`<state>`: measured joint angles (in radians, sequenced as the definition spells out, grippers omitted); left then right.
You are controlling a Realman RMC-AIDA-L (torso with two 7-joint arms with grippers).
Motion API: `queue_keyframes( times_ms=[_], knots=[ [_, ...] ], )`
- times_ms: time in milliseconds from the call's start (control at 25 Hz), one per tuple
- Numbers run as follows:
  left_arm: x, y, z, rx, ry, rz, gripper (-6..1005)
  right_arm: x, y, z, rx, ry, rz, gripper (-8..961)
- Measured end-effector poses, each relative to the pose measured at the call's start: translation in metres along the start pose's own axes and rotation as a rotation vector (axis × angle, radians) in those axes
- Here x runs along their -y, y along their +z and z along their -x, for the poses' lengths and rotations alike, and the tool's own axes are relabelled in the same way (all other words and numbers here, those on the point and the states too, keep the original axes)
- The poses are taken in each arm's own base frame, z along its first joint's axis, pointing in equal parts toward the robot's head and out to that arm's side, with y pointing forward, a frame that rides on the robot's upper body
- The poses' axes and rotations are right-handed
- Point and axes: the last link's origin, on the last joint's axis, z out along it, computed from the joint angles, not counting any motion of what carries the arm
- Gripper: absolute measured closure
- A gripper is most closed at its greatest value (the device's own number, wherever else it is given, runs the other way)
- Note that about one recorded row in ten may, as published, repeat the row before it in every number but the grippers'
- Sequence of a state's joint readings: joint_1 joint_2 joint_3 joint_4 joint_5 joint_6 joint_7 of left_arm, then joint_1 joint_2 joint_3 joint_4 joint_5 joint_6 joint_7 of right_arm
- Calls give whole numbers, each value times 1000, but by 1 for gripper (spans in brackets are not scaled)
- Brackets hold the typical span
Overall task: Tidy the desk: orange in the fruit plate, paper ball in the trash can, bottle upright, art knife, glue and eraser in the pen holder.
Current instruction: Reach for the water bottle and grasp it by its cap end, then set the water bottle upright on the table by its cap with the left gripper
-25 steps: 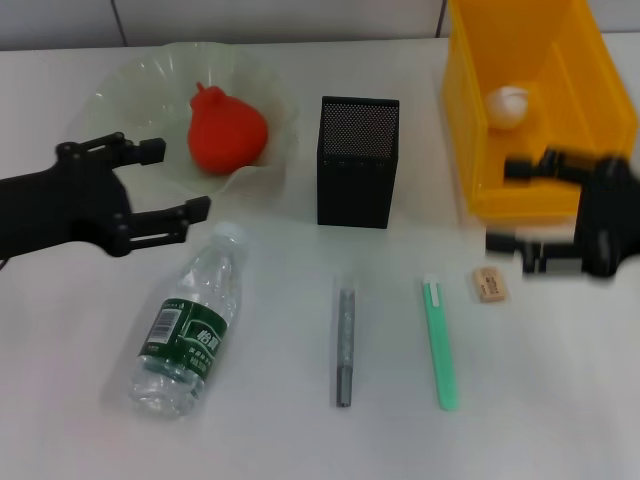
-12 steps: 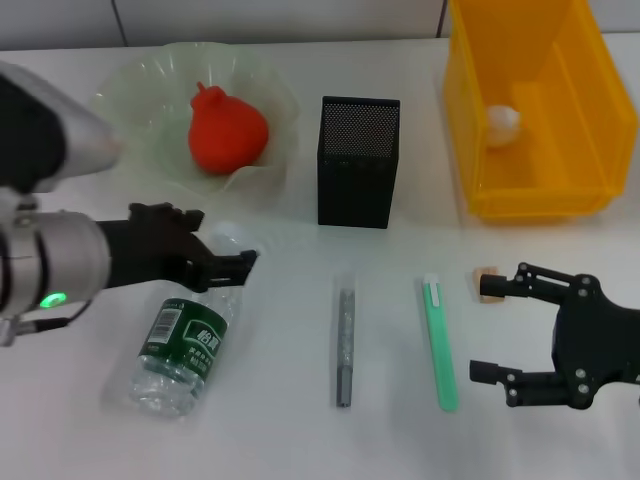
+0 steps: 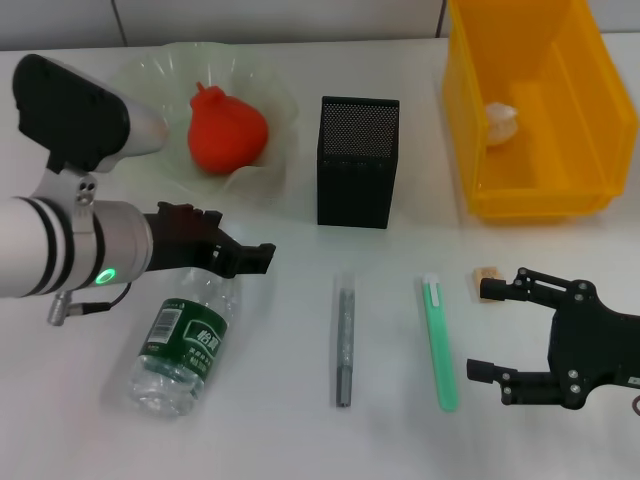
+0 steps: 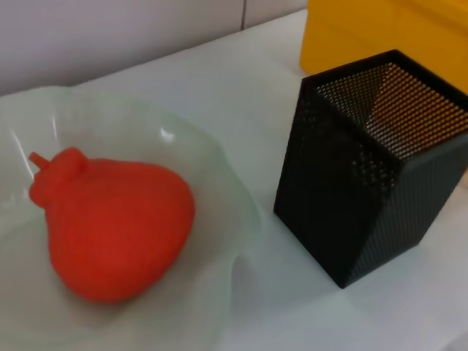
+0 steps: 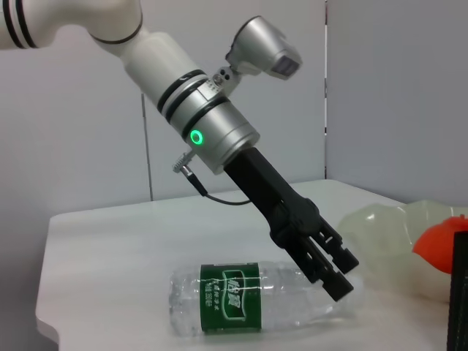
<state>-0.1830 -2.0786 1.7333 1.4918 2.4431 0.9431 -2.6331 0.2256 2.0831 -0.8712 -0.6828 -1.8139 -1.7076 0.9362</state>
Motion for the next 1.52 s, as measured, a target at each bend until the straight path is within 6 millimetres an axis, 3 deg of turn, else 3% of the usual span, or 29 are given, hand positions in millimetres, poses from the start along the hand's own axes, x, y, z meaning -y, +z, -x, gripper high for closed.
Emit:
queue_keyframes(
  times_ms=[520,1160,1280,1320,1520],
  knots=[
    [8,8,4,22,-27,-13,217,0,1,-2,-4,13,-5,102],
    [11,12,10,81,25,-33,374,0,0,-2,-5,38,-4,101],
    [11,12,10,87,40,-30,503,1,0,-1,-6,48,-5,102],
    [11,10,9,85,69,-26,546,1,0,-1,-6,53,-6,102],
    [13,-8,6,-1,126,-1,547,1,-1,-1,-3,55,-7,102]
  ],
)
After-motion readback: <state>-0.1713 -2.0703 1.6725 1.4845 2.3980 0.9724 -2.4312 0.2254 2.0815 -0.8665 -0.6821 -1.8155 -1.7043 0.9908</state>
